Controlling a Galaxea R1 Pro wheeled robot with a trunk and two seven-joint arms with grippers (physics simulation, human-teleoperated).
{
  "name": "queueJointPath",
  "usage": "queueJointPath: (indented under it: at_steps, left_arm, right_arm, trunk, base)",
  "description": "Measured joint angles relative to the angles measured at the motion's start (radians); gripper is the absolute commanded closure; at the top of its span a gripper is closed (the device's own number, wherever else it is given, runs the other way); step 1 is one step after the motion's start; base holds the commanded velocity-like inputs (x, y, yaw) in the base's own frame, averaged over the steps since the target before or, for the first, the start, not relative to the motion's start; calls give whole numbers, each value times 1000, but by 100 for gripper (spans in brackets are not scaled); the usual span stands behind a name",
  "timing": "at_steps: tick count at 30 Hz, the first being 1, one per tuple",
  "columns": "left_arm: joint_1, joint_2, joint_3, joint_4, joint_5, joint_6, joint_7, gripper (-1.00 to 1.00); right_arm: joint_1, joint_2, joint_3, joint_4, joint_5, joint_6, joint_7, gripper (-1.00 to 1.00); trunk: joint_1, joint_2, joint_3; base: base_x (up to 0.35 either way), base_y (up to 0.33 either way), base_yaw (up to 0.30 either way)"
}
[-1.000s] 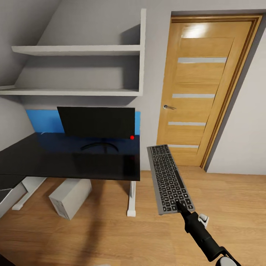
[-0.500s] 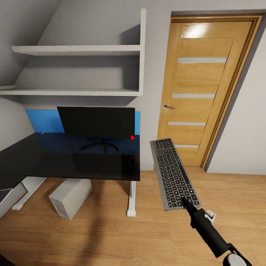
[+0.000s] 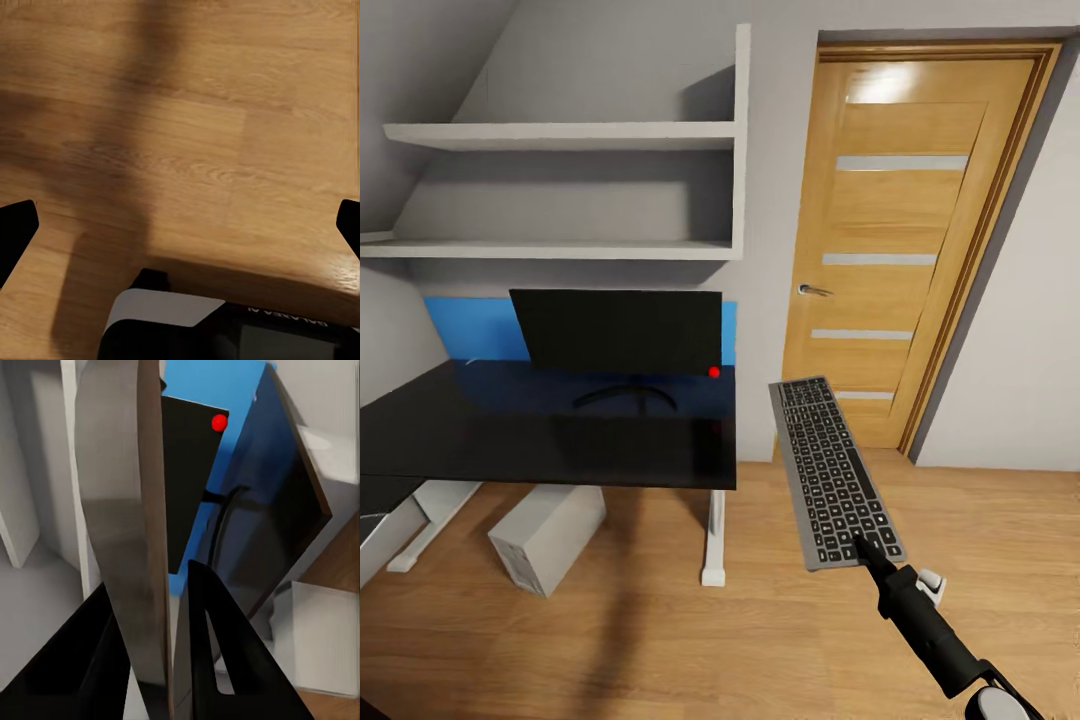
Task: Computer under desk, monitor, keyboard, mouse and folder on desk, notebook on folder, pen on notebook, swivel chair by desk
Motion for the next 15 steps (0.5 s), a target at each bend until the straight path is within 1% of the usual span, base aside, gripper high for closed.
queueJointPath:
  at_steps: [8, 11, 15]
  left_arm:
    - [0, 0, 1, 6, 1, -6, 0, -100]
    - [0, 0, 2, 6, 1, -7, 0, -100]
    - [0, 0, 2, 6, 1, -8, 0, -100]
  right_arm:
    - [0, 0, 0, 6, 1, -1, 0, 100]
    - [0, 0, -1, 7, 2, -1, 0, 100]
    - [0, -1, -3, 8, 3, -1, 0, 100]
  trunk:
    - [0, 0, 0]
    - [0, 0, 0]
    - [-1, 0, 0]
  base:
    - [14, 0, -248]
    - [168, 11, -261]
    - [278, 57, -262]
